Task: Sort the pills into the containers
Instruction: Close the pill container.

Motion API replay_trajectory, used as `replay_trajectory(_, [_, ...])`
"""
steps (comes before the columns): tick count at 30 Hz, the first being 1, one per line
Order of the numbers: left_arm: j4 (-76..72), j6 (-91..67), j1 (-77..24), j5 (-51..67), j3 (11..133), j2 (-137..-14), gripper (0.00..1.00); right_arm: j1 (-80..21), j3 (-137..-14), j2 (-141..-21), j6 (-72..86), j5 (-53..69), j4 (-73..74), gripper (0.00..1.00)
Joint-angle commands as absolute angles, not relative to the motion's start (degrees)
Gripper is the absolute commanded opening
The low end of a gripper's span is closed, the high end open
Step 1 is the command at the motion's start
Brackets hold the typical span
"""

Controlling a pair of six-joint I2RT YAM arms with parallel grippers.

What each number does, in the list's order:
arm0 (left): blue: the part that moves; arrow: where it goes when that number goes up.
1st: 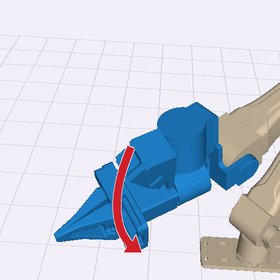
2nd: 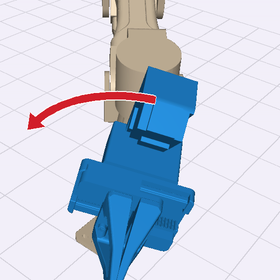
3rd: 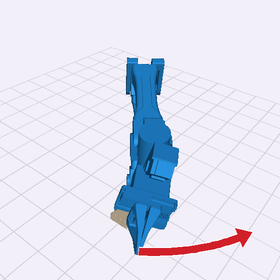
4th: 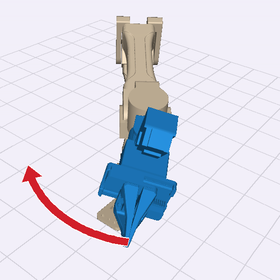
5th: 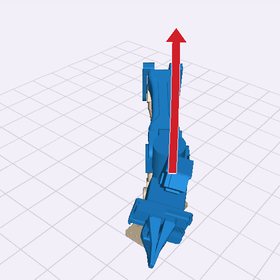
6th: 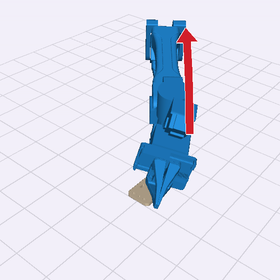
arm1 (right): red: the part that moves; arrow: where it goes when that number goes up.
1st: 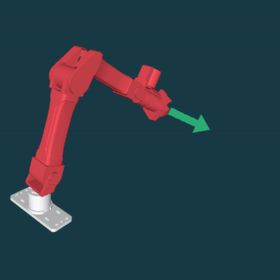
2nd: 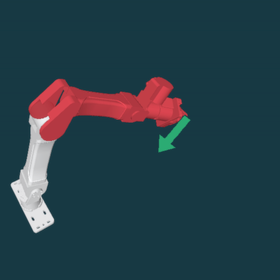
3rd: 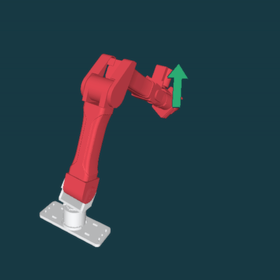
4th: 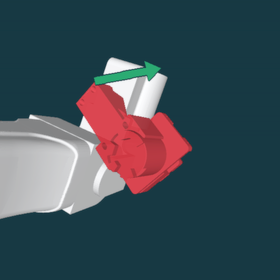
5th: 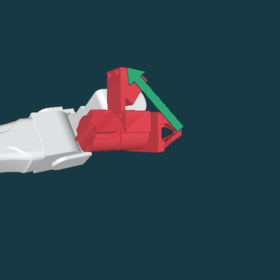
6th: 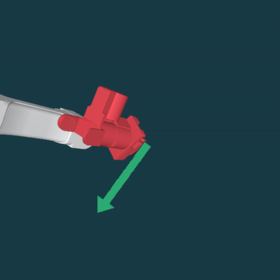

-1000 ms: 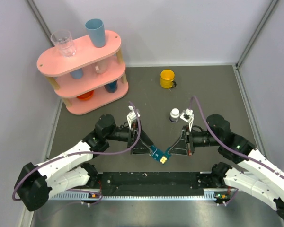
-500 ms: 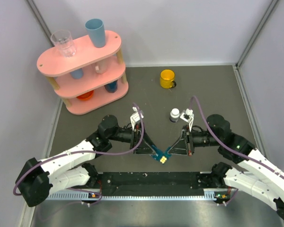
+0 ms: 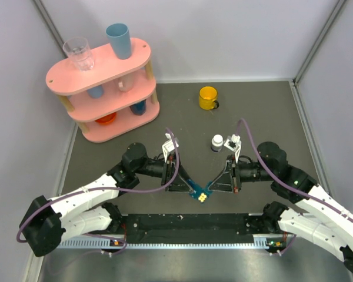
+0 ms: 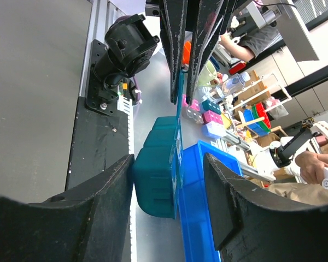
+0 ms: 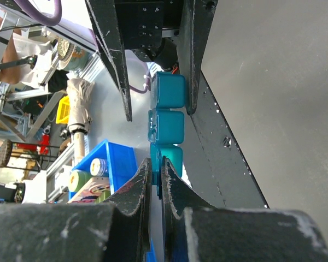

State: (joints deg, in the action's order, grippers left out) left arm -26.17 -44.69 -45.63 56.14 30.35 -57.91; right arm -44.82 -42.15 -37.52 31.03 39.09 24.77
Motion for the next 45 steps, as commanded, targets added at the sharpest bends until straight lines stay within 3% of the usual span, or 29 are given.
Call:
replay_trajectory(1, [-29.3,-44.5,-45.9,57.5,32.6,-58.1,0.57,-44.4,-43.9,-37.4,30.5,39.3,20.8,0.00])
replay_trajectory(19, [-31.6,-46.2,-46.1,59.4,33.1,-59.8,0.33,-44.4,-43.1,-37.2,30.7,39.7,19.7,0.00])
replay_trajectory(28, [-34.7,-49.0,-46.0,60.8,32.8,-61.2,0.01,-44.3,-43.3,-37.3,30.9,39.5,19.8,0.02])
replay_trajectory(32, [-35.2,-50.4,-46.1,61.2,32.6,-61.3,0.00,-44.3,-43.1,-37.2,31.1,39.4,19.7,0.22])
replay_trajectory(33, [-35.2,-51.1,-46.1,61.1,32.5,-61.3,0.00,-44.4,-43.1,-37.2,31.3,39.3,19.7,0.36])
replay_trajectory(34, [-35.2,-51.4,-46.0,60.7,32.4,-61.3,0.00,-44.4,-43.1,-37.0,31.3,39.1,19.8,0.42])
replay_trajectory(45, [-35.2,-55.2,-46.1,58.3,29.1,-60.6,0.00,-44.4,-45.7,-35.2,31.6,36.6,20.6,0.78])
